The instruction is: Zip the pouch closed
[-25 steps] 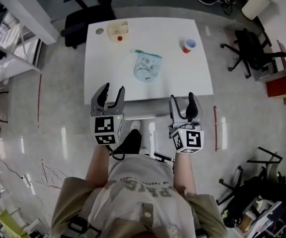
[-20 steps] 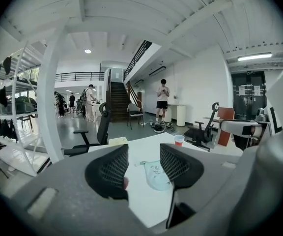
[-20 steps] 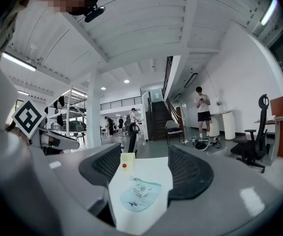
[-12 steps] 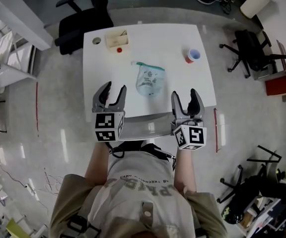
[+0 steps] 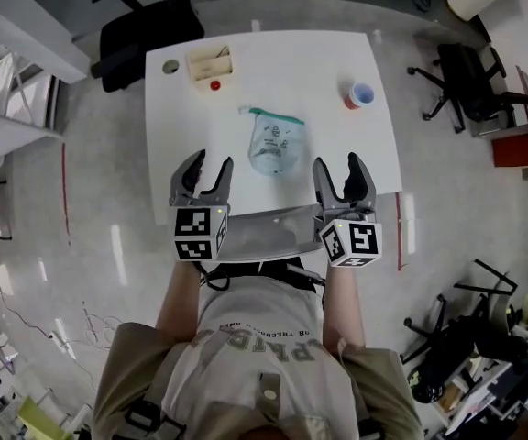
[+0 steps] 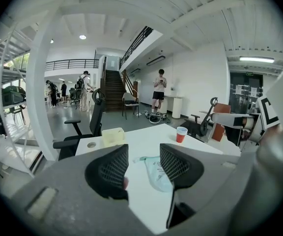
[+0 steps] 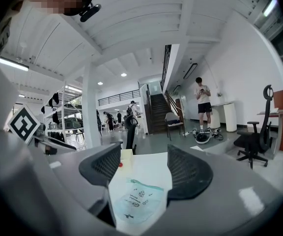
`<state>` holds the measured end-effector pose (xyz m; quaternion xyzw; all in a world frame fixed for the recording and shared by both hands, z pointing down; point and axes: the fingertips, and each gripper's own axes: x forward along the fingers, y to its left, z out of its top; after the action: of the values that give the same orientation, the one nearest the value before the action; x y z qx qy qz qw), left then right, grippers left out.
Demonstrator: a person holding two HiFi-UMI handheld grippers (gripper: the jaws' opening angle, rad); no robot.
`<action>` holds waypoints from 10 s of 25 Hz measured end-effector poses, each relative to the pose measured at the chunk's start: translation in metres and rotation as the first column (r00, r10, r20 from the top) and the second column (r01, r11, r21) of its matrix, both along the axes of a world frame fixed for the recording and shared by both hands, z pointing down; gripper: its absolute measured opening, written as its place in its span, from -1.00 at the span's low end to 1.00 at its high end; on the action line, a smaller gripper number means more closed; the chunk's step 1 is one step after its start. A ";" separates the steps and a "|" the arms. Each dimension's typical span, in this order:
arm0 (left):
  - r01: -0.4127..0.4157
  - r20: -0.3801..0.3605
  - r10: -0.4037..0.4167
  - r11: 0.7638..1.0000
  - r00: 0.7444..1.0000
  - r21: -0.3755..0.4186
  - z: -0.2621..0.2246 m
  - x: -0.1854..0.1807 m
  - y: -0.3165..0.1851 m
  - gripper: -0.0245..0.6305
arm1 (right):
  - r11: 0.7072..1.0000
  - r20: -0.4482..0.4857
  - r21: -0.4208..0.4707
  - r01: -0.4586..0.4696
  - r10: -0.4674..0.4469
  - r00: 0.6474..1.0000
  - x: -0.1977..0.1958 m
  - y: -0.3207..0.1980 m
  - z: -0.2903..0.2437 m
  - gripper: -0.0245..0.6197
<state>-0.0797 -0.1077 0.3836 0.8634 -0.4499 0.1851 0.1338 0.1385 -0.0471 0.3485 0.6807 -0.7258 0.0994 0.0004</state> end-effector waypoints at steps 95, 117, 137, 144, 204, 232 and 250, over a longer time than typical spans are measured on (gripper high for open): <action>-0.187 0.283 0.297 0.915 0.912 -0.357 0.254 0.097 -0.153 -0.34 | 0.040 -0.224 -0.711 0.702 -0.959 -0.173 -0.095 -0.224 0.272 -0.50; -0.258 0.339 0.373 0.905 0.864 -0.338 0.258 0.101 -0.153 -0.83 | -0.123 -0.234 -0.806 0.579 -0.832 -0.503 -0.107 -0.215 0.295 -0.68; -0.370 0.332 0.487 0.857 0.808 -0.358 0.260 0.101 -0.142 -0.85 | -0.277 -0.138 -0.880 0.387 -0.628 -0.765 -0.106 -0.194 0.312 -0.73; -0.372 0.340 0.488 0.859 0.804 -0.351 0.255 0.101 -0.143 -0.85 | -0.297 -0.112 -0.862 0.410 -0.678 -0.726 -0.104 -0.189 0.307 -0.90; -0.339 0.307 0.470 0.854 0.828 -0.394 0.254 0.093 -0.129 -0.86 | -0.231 -0.082 -0.850 0.474 -0.830 -0.551 -0.080 -0.174 0.305 -0.91; -0.322 0.260 0.454 0.846 0.852 -0.424 0.255 0.088 -0.121 -0.86 | -0.236 -0.049 -0.860 0.453 -0.844 -0.534 -0.064 -0.164 0.302 -0.91; -0.301 0.254 0.433 0.853 0.865 -0.426 0.254 0.083 -0.116 -0.86 | -0.226 -0.043 -0.871 0.435 -0.848 -0.528 -0.058 -0.158 0.298 -0.91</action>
<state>0.0031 -0.2237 0.6372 0.8474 -0.2468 0.4357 0.1765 0.0810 -0.2048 0.6470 -0.2070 -0.7978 -0.0982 0.5577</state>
